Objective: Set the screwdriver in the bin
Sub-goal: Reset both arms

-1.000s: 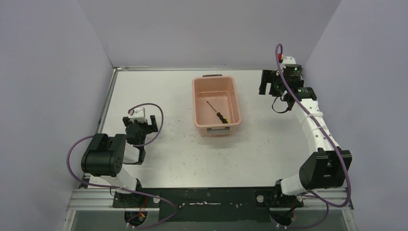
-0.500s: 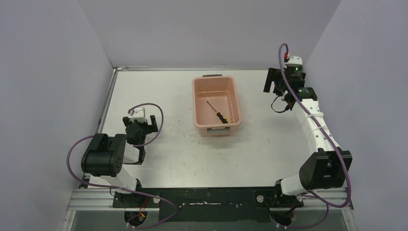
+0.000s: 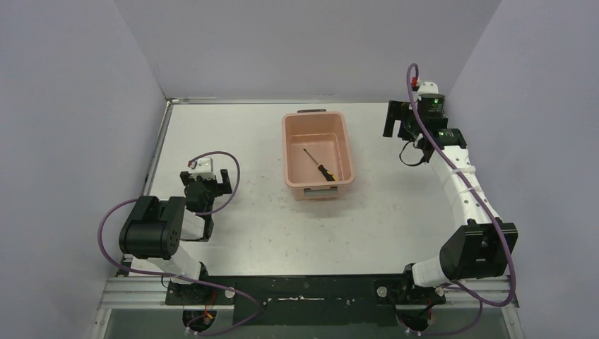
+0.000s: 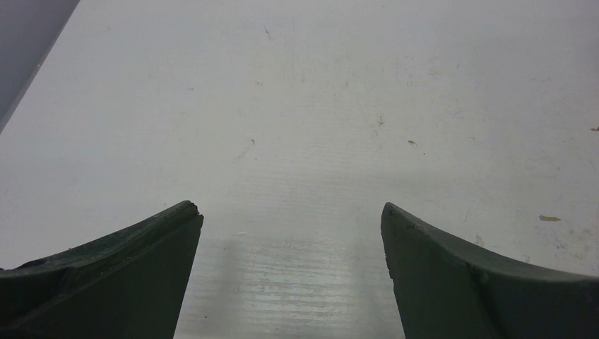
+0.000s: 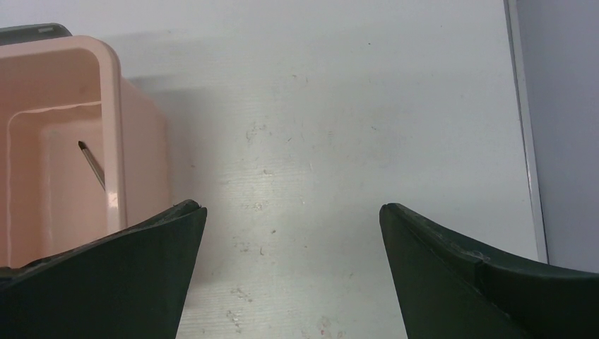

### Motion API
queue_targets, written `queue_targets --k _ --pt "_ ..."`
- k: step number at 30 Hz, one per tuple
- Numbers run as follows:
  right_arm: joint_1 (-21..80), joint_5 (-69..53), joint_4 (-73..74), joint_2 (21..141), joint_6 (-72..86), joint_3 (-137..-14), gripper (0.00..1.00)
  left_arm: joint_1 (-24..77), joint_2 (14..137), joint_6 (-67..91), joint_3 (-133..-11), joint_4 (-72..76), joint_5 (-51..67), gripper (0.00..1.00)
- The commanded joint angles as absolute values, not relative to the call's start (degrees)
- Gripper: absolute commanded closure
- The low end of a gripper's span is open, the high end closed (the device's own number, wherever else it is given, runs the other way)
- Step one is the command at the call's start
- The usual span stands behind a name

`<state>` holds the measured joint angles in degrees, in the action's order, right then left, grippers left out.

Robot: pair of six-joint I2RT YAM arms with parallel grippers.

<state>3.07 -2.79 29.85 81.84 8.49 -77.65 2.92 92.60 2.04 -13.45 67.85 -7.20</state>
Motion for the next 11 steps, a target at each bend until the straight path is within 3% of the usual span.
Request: queue_targets --k 1,11 --pt "3.1 -3.1 27.9 79.6 8.2 -77.6 0.0 3.0 92.3 1.5 -14.5 69.5 -6.9 0.03" --pt "3.1 -4.6 28.4 80.2 7.6 -78.1 0.0 3.0 92.2 1.6 -14.5 69.6 -6.9 0.03"
